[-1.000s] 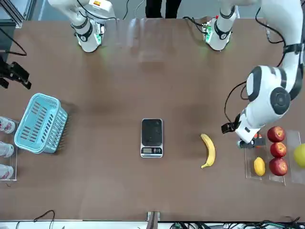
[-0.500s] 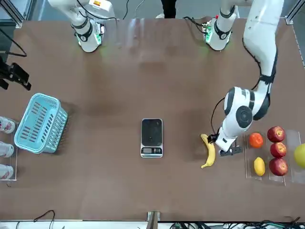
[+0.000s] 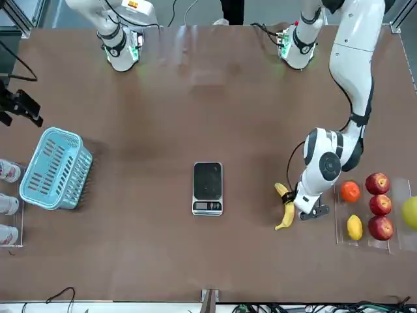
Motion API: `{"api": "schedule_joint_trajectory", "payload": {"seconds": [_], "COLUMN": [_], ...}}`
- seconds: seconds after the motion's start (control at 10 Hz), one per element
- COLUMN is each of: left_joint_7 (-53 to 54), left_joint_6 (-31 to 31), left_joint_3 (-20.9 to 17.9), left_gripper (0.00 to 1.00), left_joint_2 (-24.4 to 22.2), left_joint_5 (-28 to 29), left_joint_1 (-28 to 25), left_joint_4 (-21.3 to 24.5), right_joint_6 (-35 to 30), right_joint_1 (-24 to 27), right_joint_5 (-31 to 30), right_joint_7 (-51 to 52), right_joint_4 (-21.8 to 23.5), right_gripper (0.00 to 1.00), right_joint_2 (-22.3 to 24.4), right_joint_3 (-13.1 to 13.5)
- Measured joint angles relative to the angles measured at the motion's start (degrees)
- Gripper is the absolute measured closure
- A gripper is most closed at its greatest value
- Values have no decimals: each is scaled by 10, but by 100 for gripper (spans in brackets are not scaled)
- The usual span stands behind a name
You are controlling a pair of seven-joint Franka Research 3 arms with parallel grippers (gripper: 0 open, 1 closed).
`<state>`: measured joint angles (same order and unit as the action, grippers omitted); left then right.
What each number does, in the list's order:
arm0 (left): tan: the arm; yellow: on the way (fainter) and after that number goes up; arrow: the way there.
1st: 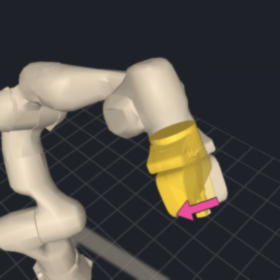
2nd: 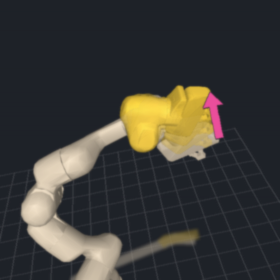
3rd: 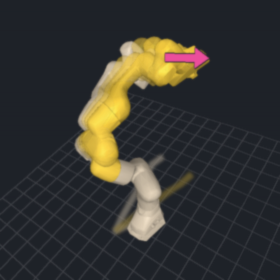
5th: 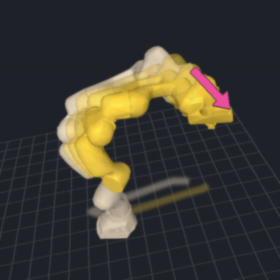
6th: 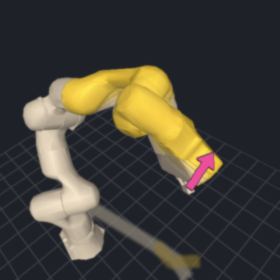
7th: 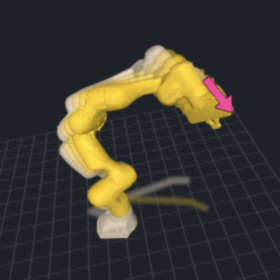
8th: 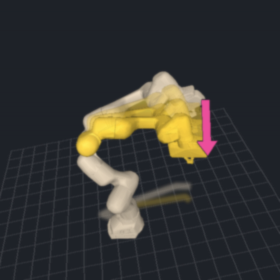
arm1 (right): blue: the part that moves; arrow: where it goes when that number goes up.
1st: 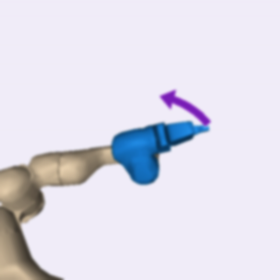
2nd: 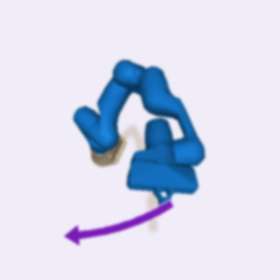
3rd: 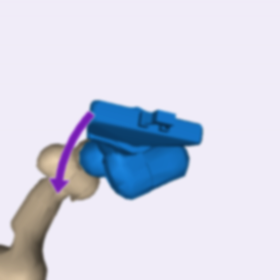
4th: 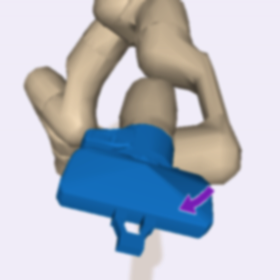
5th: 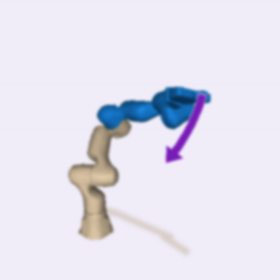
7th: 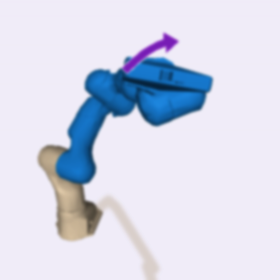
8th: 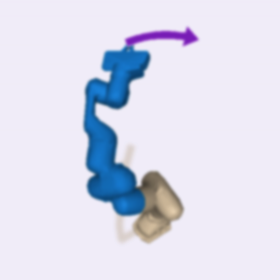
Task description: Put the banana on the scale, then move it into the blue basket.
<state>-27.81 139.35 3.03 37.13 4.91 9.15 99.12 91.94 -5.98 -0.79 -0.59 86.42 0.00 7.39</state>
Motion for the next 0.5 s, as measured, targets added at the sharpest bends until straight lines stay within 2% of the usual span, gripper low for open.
{"api": "schedule_joint_trajectory", "payload": {"seconds": [0.3, 0.5], "left_joint_7": [-7, -8], "left_joint_6": [2, 6], "left_joint_3": [1, 1], "left_gripper": [9, 22], "left_joint_2": [33, 41], "left_joint_5": [0, 0], "left_joint_1": [1, 1], "left_joint_4": [-12, -16], "right_joint_6": [1, 1], "right_joint_1": [0, 0], "right_joint_5": [0, 0], "right_joint_7": [0, 0], "right_joint_4": [0, 0], "right_gripper": [0, 0], "right_joint_2": [-2, -4], "right_joint_3": [0, 0]}}
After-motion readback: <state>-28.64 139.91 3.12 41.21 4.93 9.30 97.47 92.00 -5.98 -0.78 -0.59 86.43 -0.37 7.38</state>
